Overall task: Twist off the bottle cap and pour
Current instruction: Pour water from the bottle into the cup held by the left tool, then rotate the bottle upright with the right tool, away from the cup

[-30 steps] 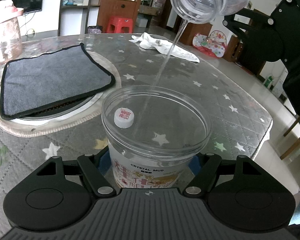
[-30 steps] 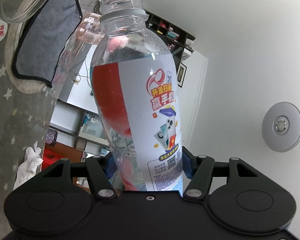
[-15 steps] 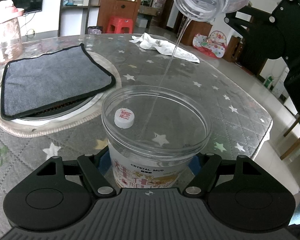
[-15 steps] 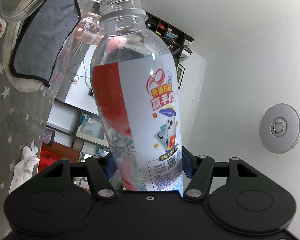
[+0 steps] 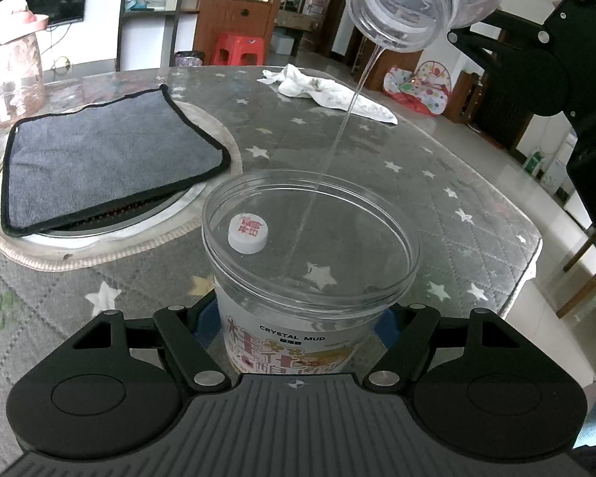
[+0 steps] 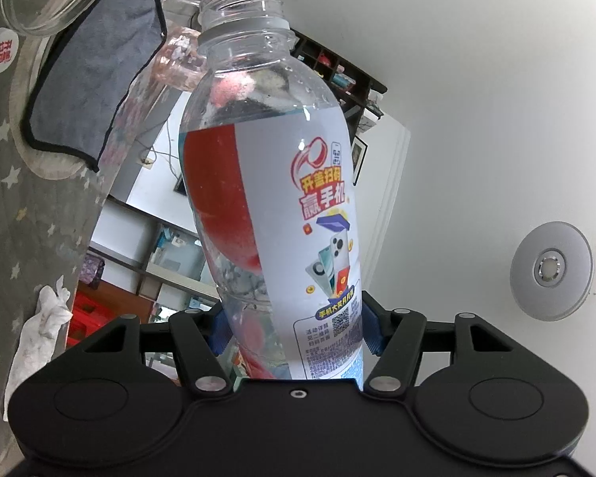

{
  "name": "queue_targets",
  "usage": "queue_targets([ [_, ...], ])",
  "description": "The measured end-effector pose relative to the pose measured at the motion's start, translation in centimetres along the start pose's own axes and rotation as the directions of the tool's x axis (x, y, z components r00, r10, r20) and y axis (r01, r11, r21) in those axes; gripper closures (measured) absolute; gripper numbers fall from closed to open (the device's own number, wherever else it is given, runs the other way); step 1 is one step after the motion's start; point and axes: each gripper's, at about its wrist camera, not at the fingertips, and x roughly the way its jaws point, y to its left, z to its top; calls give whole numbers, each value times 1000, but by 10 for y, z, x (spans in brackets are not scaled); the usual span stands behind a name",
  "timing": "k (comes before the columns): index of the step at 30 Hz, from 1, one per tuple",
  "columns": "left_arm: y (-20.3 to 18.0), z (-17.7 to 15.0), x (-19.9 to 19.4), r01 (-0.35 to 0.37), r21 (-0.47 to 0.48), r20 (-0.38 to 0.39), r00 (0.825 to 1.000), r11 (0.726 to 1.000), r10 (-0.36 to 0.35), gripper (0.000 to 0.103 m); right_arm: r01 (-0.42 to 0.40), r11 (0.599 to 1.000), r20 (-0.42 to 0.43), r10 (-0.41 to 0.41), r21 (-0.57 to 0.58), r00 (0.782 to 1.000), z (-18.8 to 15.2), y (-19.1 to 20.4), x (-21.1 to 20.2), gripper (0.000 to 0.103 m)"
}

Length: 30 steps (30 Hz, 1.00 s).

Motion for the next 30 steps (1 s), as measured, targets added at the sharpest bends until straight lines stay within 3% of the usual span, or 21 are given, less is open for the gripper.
queue_targets([
  [30, 1, -2, -2, 3, 1, 3, 1000, 1000, -3, 28, 3, 1000, 12, -3, -12, 1000, 1, 0, 0, 38],
])
